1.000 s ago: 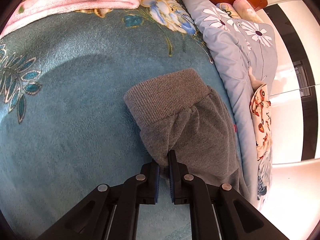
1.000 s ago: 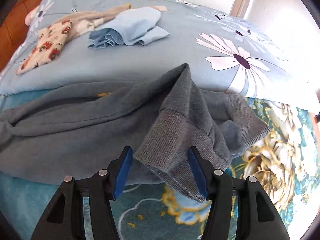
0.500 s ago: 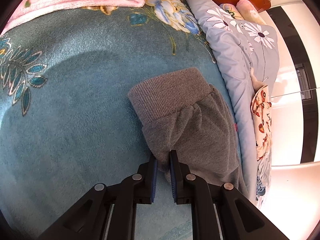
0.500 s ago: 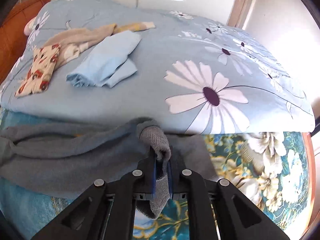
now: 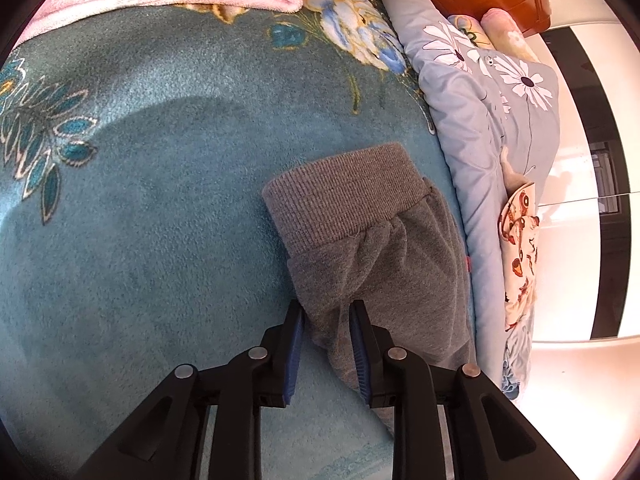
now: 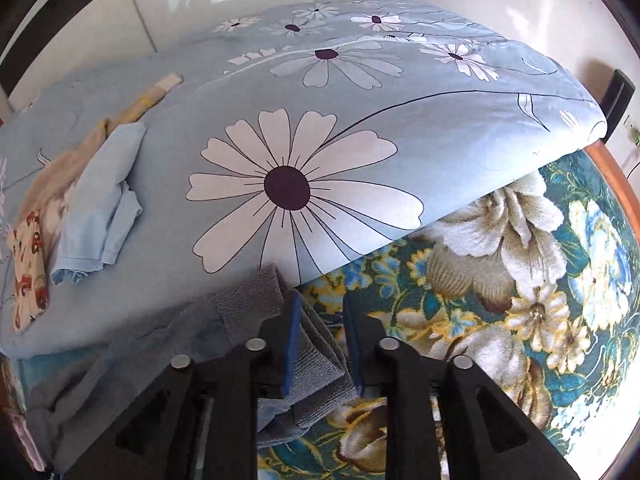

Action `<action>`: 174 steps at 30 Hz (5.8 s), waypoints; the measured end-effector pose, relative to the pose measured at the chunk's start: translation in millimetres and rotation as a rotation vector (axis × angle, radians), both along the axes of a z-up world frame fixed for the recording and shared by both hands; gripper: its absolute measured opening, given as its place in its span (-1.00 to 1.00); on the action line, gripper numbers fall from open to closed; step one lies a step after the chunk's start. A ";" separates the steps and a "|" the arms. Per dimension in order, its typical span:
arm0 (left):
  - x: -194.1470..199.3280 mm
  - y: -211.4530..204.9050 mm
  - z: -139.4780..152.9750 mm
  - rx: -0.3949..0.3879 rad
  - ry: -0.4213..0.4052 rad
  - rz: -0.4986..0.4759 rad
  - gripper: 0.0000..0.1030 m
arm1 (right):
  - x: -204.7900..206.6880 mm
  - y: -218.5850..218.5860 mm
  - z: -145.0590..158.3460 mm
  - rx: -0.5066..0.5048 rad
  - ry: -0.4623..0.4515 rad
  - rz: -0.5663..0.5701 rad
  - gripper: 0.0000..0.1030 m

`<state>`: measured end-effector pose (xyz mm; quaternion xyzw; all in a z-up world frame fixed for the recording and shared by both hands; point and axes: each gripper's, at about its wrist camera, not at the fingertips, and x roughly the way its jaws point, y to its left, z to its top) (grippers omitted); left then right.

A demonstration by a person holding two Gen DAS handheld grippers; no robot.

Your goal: Fold clothes

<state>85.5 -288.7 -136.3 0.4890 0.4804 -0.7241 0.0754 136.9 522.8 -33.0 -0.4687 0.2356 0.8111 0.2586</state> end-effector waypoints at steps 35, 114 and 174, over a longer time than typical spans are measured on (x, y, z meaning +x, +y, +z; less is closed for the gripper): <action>-39.2 -10.7 27.5 -0.027 -0.009 0.046 -0.71 | -15.9 -104.2 -15.7 -0.614 0.367 -0.115 -0.83; 32.8 -119.2 65.1 0.167 0.124 0.072 0.25 | -50.9 -544.2 -5.4 -0.134 -0.152 0.791 -0.08; -32.8 -72.5 61.1 -0.458 0.032 -0.528 -0.92 | -94.8 -533.1 -41.9 -0.184 -0.061 1.230 -1.00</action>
